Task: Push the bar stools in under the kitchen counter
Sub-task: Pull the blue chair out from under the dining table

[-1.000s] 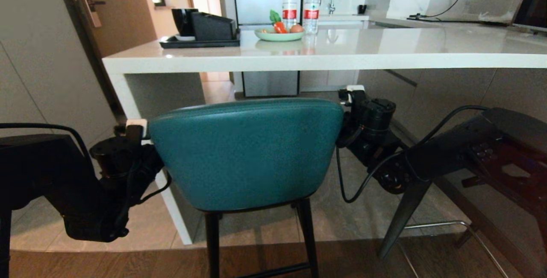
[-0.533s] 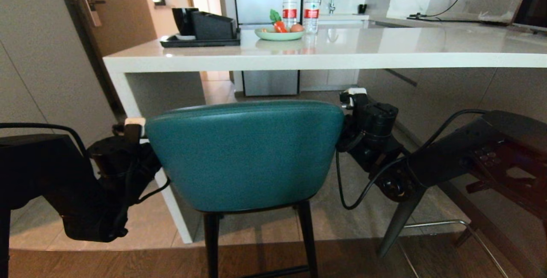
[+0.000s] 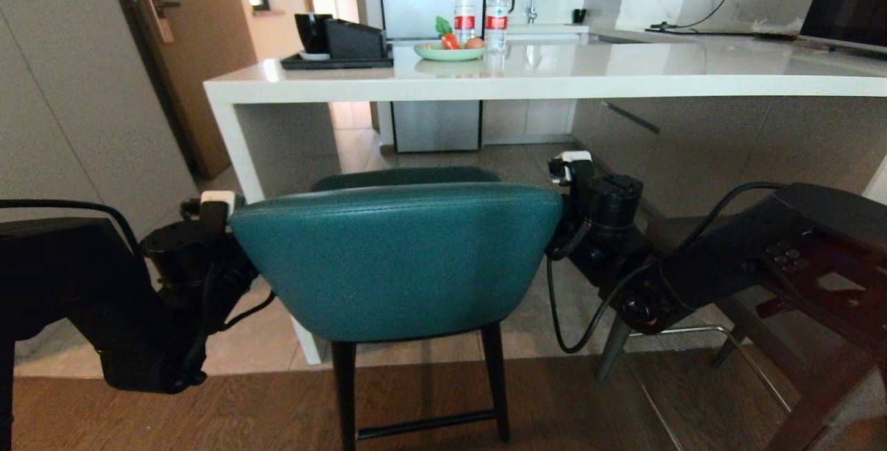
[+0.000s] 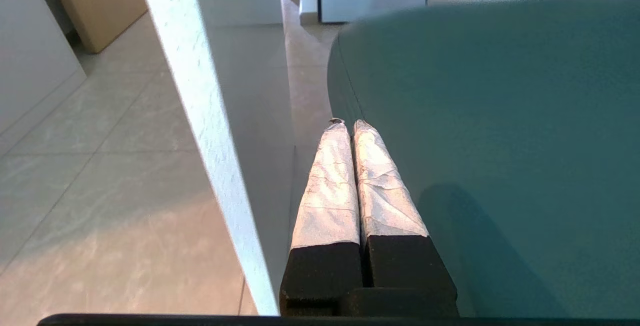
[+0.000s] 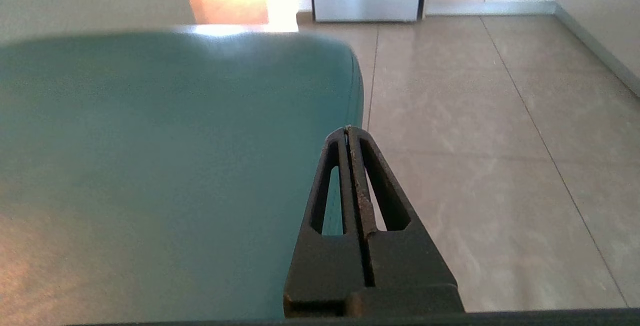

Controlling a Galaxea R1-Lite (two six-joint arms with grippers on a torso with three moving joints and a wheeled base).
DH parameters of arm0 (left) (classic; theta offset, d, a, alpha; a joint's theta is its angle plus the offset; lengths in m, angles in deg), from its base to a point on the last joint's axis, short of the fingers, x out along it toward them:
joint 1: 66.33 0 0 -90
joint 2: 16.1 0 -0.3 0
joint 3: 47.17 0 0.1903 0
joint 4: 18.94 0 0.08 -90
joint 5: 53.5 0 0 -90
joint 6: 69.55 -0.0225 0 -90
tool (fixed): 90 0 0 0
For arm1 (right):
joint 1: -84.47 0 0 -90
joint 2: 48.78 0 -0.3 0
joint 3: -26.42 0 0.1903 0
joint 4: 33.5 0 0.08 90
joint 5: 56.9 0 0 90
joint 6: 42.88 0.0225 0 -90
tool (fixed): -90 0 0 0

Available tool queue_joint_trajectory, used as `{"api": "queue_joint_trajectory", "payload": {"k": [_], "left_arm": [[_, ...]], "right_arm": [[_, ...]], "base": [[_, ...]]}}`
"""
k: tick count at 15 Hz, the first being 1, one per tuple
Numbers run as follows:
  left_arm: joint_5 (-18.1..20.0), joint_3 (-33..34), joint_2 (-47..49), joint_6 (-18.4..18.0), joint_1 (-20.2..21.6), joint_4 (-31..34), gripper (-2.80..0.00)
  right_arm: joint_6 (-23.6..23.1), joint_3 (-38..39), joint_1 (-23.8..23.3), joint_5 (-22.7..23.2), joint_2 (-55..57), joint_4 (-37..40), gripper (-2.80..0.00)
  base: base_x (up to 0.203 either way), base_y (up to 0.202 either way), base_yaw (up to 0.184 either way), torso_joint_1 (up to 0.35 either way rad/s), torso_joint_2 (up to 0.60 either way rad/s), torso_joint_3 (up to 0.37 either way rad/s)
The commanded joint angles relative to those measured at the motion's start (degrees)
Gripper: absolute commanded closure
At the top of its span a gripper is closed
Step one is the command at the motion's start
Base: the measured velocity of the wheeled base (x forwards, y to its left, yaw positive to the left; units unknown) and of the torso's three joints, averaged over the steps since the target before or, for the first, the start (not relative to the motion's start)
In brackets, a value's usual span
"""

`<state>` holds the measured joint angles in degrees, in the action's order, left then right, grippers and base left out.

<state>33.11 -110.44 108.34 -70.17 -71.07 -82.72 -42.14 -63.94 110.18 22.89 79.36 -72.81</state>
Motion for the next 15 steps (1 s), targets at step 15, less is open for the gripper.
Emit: {"api": "queue_joint_trajectory", "payload": {"k": [15], "left_arm": [[-0.08, -5.50, 0.01, -0.08, -0.40, 4.26, 0.00]], "right_arm": [[0.14, -5.12, -4.88, -0.69, 2.27, 2.65, 0.00]], "base": [[-0.009, 0.000, 0.000, 0.000, 0.00, 0.000]]}}
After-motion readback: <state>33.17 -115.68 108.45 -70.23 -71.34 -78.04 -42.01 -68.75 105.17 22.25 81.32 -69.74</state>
